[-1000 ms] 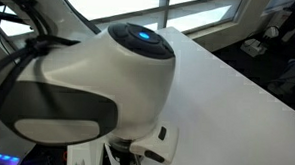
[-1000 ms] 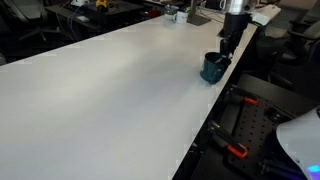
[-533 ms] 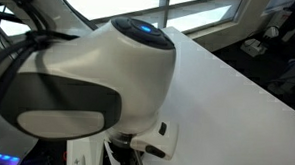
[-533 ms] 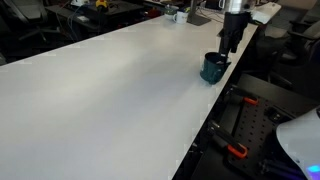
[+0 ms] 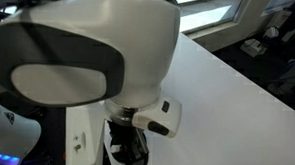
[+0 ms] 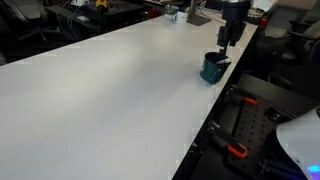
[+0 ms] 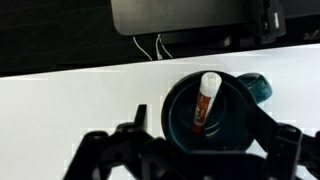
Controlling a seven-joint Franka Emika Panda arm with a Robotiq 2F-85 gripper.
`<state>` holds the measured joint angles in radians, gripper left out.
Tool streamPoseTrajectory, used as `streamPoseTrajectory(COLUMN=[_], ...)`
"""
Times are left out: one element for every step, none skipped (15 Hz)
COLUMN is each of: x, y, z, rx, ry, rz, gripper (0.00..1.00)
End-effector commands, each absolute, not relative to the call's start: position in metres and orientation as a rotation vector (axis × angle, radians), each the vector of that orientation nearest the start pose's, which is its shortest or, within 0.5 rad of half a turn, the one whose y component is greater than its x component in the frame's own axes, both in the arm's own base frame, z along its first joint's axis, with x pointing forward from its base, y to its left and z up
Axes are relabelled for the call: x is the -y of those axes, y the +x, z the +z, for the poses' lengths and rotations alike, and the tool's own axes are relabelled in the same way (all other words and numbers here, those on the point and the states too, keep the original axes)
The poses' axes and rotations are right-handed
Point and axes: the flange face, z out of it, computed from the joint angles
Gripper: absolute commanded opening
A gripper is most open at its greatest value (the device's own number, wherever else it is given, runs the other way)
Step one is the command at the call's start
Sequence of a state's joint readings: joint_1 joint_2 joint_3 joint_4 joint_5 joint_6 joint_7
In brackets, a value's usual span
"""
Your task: Remove the marker from the cup and put it on the table
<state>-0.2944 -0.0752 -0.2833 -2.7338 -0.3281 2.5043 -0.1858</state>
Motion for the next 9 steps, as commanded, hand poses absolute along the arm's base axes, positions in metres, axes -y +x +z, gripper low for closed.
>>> streamPoseTrajectory(x=[0.190,0.189,0.187,0.187,0.187,0.187,0.188,0.188,0.188], y=[0.323,0.324,0.324,0.324,0.324,0.323,0.323,0.322,0.321], z=[0.232,0.230,0.227,0.225,0.222,0.220,0.219,0.217,0.214], rx=[-0.122,-0.089,-0.064,-0.046,-0.039,-0.036,-0.034,-0.030,-0.026], ry=[-3.183,-3.182,-3.184,-3.184,-3.184,-3.181,-3.177,-3.170,-3.164], rz=[0.325,0.314,0.296,0.289,0.299,0.306,0.313,0.323,0.334], gripper=[1.00,1.00,1.00,1.00,1.00,1.00,0.97,0.74,0.73])
